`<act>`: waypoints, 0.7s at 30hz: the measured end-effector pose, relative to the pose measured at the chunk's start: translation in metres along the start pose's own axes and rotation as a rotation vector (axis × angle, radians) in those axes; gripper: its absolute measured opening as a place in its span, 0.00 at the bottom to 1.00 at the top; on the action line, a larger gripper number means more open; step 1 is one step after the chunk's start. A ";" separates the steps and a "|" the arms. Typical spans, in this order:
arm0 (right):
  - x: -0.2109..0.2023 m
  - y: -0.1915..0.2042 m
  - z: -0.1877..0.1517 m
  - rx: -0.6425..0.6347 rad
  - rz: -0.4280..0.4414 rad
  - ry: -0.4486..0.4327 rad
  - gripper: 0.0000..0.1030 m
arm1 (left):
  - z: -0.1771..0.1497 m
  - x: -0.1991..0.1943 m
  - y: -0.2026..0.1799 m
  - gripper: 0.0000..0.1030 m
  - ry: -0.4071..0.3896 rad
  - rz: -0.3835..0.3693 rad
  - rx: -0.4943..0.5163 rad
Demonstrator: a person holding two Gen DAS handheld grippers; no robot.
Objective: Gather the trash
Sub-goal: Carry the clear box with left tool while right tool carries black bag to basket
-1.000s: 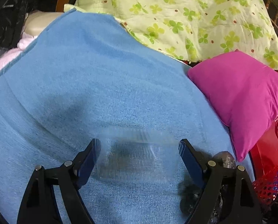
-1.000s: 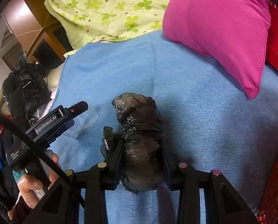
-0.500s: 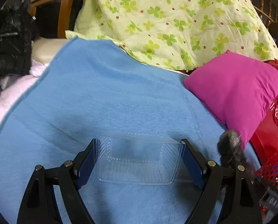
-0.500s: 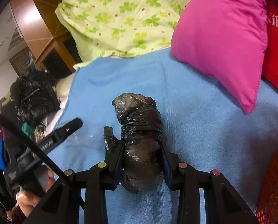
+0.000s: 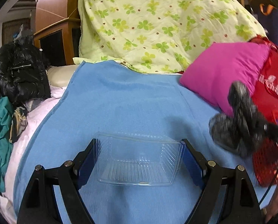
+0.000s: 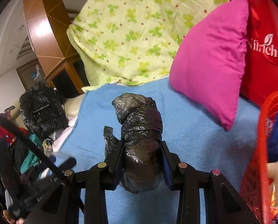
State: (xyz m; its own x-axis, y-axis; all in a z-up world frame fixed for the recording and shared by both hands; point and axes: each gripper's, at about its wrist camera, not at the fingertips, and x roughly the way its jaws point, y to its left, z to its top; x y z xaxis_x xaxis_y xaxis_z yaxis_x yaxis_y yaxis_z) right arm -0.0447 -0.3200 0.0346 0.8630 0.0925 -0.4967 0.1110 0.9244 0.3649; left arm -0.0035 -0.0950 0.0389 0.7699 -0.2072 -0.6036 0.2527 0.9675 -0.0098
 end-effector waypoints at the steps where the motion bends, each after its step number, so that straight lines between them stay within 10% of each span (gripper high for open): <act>1: -0.005 -0.001 -0.001 0.003 0.001 -0.008 0.37 | -0.003 -0.005 -0.003 0.84 -0.002 0.001 0.008; 21: -0.107 -0.016 -0.006 0.022 0.031 -0.268 0.37 | 0.001 -0.085 -0.039 0.84 -0.085 0.034 0.107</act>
State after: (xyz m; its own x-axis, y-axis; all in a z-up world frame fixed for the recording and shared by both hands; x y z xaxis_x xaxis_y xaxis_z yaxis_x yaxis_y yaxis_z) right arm -0.1417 -0.3425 0.0775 0.9655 0.0165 -0.2599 0.0908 0.9141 0.3952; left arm -0.0779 -0.1155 0.0912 0.8247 -0.1905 -0.5325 0.2834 0.9540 0.0975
